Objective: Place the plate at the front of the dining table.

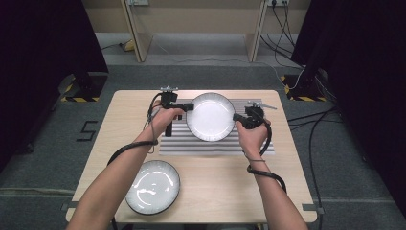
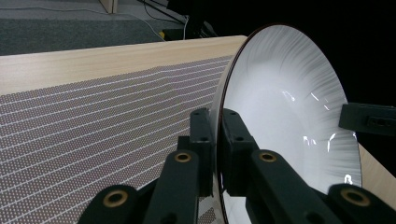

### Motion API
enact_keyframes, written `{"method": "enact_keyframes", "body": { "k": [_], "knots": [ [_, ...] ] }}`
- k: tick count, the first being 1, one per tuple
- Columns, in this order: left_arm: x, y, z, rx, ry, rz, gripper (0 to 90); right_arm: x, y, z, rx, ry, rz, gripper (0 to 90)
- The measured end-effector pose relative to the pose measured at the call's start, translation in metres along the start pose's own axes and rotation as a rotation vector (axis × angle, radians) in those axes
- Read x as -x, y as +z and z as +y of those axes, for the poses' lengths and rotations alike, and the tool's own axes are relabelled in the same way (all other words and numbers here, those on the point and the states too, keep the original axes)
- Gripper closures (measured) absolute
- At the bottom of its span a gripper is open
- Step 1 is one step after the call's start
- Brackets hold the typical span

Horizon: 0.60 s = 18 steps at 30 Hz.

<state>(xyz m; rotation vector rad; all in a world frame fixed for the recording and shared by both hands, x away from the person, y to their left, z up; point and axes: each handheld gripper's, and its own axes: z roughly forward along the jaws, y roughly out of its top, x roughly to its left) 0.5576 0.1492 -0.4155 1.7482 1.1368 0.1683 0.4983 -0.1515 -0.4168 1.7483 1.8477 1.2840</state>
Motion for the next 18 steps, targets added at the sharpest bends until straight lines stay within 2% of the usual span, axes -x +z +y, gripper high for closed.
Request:
{"method": "enact_keyframes", "body": {
  "k": [18],
  "knots": [
    [-0.004, 0.014, 0.005, -0.007, -0.010, 0.011, 84.2, 0.008, 0.010, 0.007, 0.001, -0.001, -0.012, 87.6]
  ]
}}
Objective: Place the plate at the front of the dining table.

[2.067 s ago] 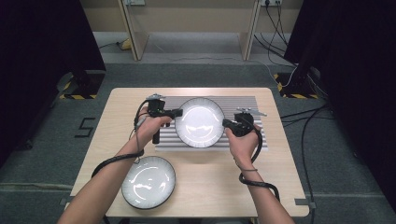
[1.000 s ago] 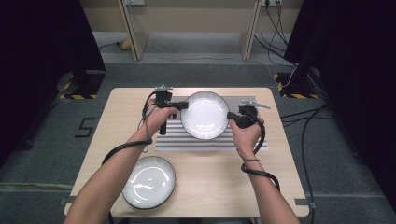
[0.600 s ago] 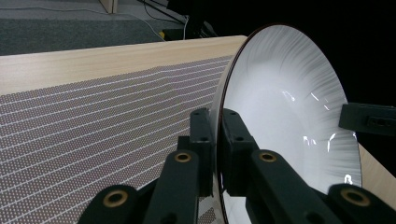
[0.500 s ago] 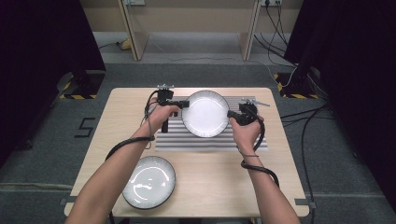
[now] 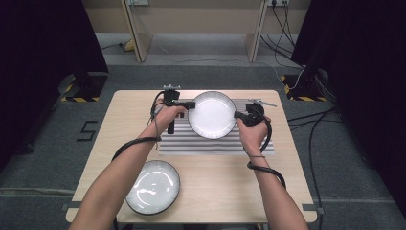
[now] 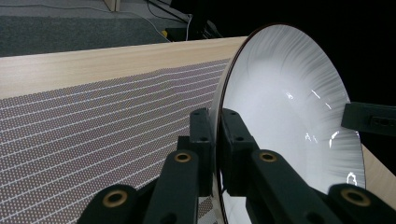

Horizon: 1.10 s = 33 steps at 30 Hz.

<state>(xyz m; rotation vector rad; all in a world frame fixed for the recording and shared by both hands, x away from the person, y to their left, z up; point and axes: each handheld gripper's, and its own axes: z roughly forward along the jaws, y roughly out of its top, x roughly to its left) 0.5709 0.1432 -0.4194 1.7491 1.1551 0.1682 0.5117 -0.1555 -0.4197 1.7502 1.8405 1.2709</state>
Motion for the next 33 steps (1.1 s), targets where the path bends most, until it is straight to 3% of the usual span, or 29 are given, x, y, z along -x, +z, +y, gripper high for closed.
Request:
{"method": "enact_keyframes", "body": {
  "k": [25, 33],
  "knots": [
    [0.000, 0.019, 0.006, 0.005, 0.006, 0.026, 84.0, 0.012, 0.015, 0.006, 0.025, -0.011, -0.032, 87.3],
    [-0.002, 0.026, 0.006, 0.000, -0.010, 0.038, 83.9, 0.015, 0.020, 0.007, 0.020, -0.006, -0.038, 87.3]
  ]
}}
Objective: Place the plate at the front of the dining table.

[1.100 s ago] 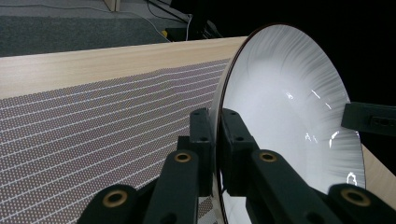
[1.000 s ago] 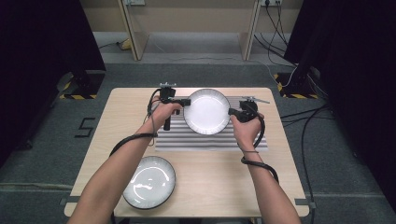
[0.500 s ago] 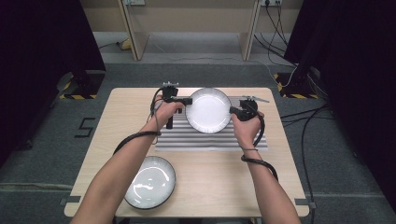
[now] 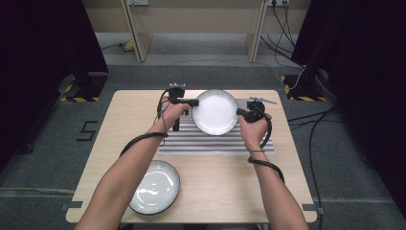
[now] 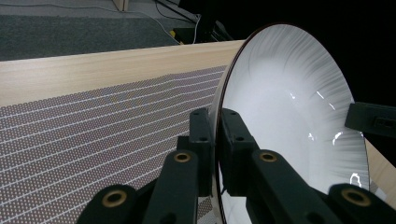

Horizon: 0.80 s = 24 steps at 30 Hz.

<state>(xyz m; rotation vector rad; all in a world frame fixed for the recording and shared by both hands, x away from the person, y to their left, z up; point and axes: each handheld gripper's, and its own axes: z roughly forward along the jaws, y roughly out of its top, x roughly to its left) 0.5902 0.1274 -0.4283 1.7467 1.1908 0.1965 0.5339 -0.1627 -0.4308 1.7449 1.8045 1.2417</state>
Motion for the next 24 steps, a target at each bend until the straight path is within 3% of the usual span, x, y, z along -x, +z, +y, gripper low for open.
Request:
{"method": "enact_keyframes", "body": {
  "k": [24],
  "knots": [
    [-0.006, 0.011, -0.003, -0.012, -0.013, 0.012, 83.7, 0.006, 0.012, -0.001, -0.010, 0.016, -0.004, 87.3]
  ]
}}
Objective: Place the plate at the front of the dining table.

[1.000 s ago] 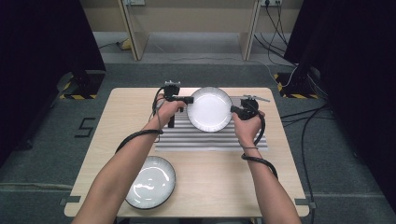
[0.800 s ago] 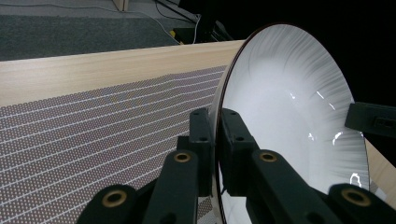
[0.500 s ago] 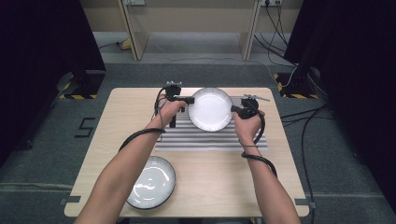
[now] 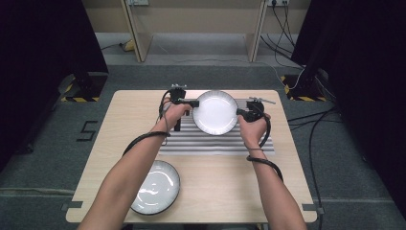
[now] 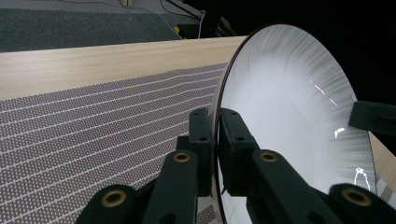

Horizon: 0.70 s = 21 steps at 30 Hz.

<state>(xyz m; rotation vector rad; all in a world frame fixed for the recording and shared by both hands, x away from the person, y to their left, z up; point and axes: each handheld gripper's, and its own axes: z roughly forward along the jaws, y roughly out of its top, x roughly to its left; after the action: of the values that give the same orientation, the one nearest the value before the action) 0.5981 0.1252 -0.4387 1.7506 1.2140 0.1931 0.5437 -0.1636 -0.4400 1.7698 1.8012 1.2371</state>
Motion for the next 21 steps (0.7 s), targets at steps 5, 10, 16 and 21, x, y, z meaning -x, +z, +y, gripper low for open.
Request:
{"method": "enact_keyframes", "body": {
  "k": [5, 10, 16, 21],
  "knots": [
    [-0.0012, 0.0027, -0.0013, -0.003, -0.008, 0.002, 83.6, 0.0007, 0.0017, -0.0002, -0.001, -0.001, -0.003, 87.3],
    [-0.0020, 0.0055, -0.0030, -0.006, -0.016, 0.004, 83.5, 0.0022, 0.0034, -0.0006, -0.005, 0.004, -0.006, 87.4],
    [-0.0029, 0.0082, -0.0040, -0.008, -0.022, 0.007, 83.4, 0.0037, 0.0051, -0.0006, -0.008, 0.003, -0.006, 87.4],
    [-0.0037, 0.0100, -0.0057, -0.012, -0.027, 0.015, 83.3, 0.0038, 0.0073, -0.0019, -0.014, 0.007, -0.011, 87.4]
  ]
}}
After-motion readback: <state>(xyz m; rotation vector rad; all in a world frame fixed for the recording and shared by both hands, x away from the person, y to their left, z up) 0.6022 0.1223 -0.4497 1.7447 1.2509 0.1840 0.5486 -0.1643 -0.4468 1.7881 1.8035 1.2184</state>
